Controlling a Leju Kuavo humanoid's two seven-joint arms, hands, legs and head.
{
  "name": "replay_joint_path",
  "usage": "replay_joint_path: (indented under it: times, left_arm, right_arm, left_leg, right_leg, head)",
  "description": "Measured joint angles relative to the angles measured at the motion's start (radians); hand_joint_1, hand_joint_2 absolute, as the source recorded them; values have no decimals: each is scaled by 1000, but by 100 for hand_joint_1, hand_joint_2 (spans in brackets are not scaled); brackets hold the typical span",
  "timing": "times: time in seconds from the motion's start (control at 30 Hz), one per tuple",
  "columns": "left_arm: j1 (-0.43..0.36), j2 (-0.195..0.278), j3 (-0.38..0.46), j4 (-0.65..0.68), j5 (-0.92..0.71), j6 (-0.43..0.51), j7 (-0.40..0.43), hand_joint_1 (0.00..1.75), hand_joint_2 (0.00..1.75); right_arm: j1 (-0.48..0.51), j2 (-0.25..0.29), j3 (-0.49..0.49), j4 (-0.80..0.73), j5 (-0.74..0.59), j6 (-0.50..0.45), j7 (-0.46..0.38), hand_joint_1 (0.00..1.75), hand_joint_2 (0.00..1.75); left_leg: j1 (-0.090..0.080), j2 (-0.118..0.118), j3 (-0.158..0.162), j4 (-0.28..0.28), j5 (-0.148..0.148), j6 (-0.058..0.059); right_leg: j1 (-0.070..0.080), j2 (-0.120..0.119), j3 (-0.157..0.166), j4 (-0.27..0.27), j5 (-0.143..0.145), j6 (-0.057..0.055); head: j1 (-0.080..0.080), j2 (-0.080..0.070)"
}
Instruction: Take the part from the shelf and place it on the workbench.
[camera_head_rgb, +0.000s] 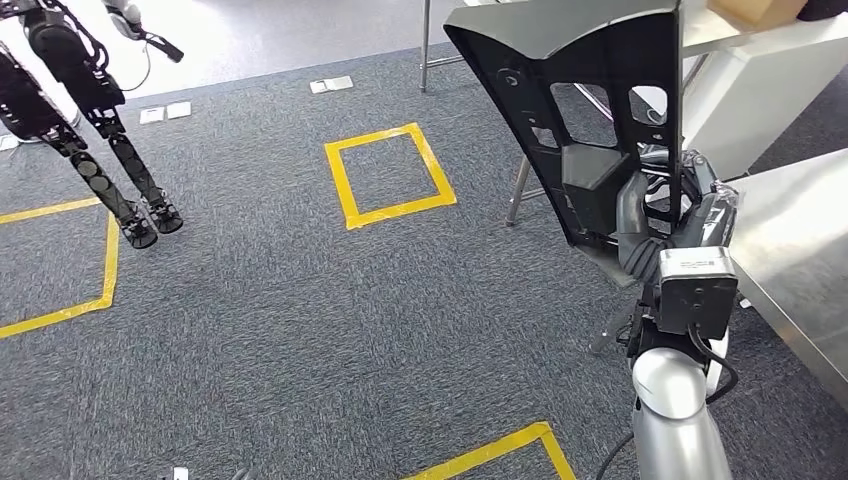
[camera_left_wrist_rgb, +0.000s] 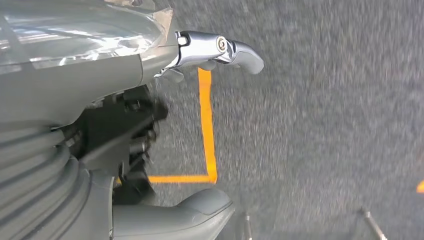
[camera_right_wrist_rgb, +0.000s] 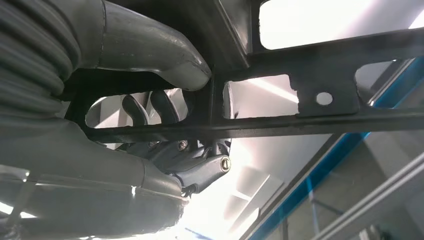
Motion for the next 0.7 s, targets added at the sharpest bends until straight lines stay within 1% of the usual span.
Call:
replay_joint_path:
  times: [0.03, 0.07, 0.1, 0.13, 0.17, 0.2, 0.23, 0.27, 0.3, 0.33, 0.37, 0.4, 0.43, 0.47, 0.5, 0.53, 0.57, 0.6, 0.63, 0.67, 0.7]
  left_arm:
    - [-1, 0, 1, 0, -4, -3, 1, 0, 175]
    - [-2, 0, 2, -1, -11, 0, 1, 0, 175]
    - [-3, -2, 2, -1, -16, 5, 2, 0, 175]
    - [-5, -4, 3, -1, -16, 8, 2, 0, 175]
    - [-8, -6, 6, -2, -13, 7, 2, 0, 175]
    - [-11, -8, 10, -2, -10, 4, 3, 0, 175]
    - [-13, -10, 14, -2, -10, 3, 5, 0, 175]
    - [-12, -11, 16, -3, -13, 5, 7, 0, 175]
    - [-11, -12, 19, -3, -13, 5, 8, 0, 175]
    - [-8, -12, 23, -3, -10, 3, 9, 0, 175]
    - [-6, -13, 28, -3, -7, 1, 8, 0, 175]
    - [-6, -13, 34, -3, -9, 3, 8, 0, 175]
    - [-6, -13, 37, -3, -15, 9, 8, 0, 175]
    - [-7, -12, 39, -3, -20, 14, 8, 0, 175]
    - [-8, -12, 41, -3, -21, 14, 8, 0, 175]
    - [-8, -13, 44, -3, -15, 6, 7, 0, 175]
    - [-8, -13, 48, -3, -8, -3, 7, 0, 175]
    - [-8, -14, 52, -3, -5, -8, 7, 0, 175]
    - [-8, -15, 54, -3, -7, -7, 7, 0, 175]
    - [-9, -16, 56, -3, -16, 1, 7, 0, 175]
    - [-11, -17, 56, -3, -25, 10, 8, 0, 175]
  right_arm:
    - [-3, -1, 0, 0, -1, -2, 0, 175, 175]
    - [-5, -2, 0, -1, -1, -5, 0, 175, 175]
    - [-6, -3, -1, -1, -1, -9, 0, 175, 175]
    - [-7, -5, -3, -2, -2, -12, 0, 175, 175]
    - [-7, -6, -6, -3, -3, -15, 0, 175, 175]
    - [-8, -8, -8, -5, -5, -17, 0, 175, 175]
    - [-10, -10, -10, -6, -6, -19, 0, 175, 175]
    - [-13, -10, -11, -7, -6, -21, 0, 175, 175]
    - [-15, -10, -11, -8, -7, -22, 0, 175, 175]
    - [-15, -10, -11, -7, -8, -23, 0, 175, 175]
    - [-14, -11, -11, -7, -8, -25, 0, 175, 175]
    - [-13, -11, -11, -7, -9, -28, 0, 175, 175]
    - [-13, -12, -11, -6, -9, -31, 0, 175, 175]
    - [-13, -12, -11, -6, -9, -33, 0, 175, 175]
    - [-13, -12, -11, -6, -10, -35, 0, 175, 175]
    - [-13, -13, -11, -6, -10, -36, 0, 175, 175]
    - [-12, -12, -11, -6, -10, -37, -1, 175, 175]
    - [-12, -12, -11, -7, -10, -37, -1, 175, 175]
    - [-12, -12, -11, -7, -10, -38, -2, 175, 175]
    - [-11, -13, -11, -7, -10, -38, -3, 175, 175]
    - [-11, -13, -11, -7, -9, -39, -4, 175, 175]
  left_leg:
    - [-2, 10, 4, 1, -4, -7]
    - [-5, 21, 9, 1, -9, -14]
    - [-5, 32, 14, 0, -12, -21]
    - [-3, 44, 21, -2, -15, -27]
    - [2, 42, 24, -1, -20, -34]
    - [7, 21, 23, 10, -31, -39]
    - [10, -9, 11, 41, -51, -42]
    - [12, -45, -12, 90, -80, -43]
    - [12, -71, -46, 160, -114, -42]
    - [12, -82, -84, 230, -142, -41]
    - [12, -86, -114, 279, -154, -41]
    - [12, -88, -130, 295, -146, -40]
    - [12, -89, -124, 267, -117, -38]
    - [14, -97, -102, 208, -75, -37]
    - [17, -116, -74, 138, -36, -35]
    - [19, -137, -51, 81, -10, -35]
    - [20, -152, -36, 43, 4, -33]
    - [18, -159, -31, 28, 7, -30]
    - [13, -151, -29, 25, 6, -26]
    - [10, -138, -27, 21, 10, -19]
    - [8, -127, -25, 16, 14, -10]
  right_leg:
    - [4, -24, 31, -53, 17, -1]
    - [9, -39, 48, -81, 25, -7]
    - [16, -35, 51, -85, 28, -14]
    - [19, -20, 50, -87, 30, -23]
    - [14, -6, 52, -89, 32, -30]
    - [10, 8, 54, -92, 34, -38]
    - [5, 21, 57, -94, 36, -48]
    - [2, 33, 59, -96, 37, -57]
    - [6, 48, 59, -96, 37, -63]
    - [9, 63, 59, -95, 37, -67]
    - [12, 78, 59, -95, 37, -67]
    - [14, 95, 59, -95, 36, -67]
    - [14, 110, 60, -94, 36, -67]
    - [13, 125, 62, -92, 36, -67]
    - [12, 138, 62, -90, 36, -66]
    - [14, 149, 59, -87, 35, -64]
    - [15, 160, 55, -84, 35, -60]
    - [17, 169, 50, -84, 36, -54]
    - [19, 178, 45, -86, 38, -46]
    - [18, 187, 40, -88, 40, -39]
    - [18, 179, 34, -81, 38, -34]
  head:
    - [-1, 0]
    - [-2, 0]
    - [-4, 0]
    - [-6, 0]
    - [-7, 0]
    - [-8, 0]
    - [-9, 0]
    - [-12, 0]
    - [-13, 0]
    - [-15, 0]
    - [-15, 0]
    - [-16, 0]
    - [-16, 0]
    - [-16, 0]
    - [-16, 0]
    - [-16, 0]
    - [-15, 0]
    - [-15, 0]
    - [-15, 0]
    - [-15, 0]
    - [-15, 0]
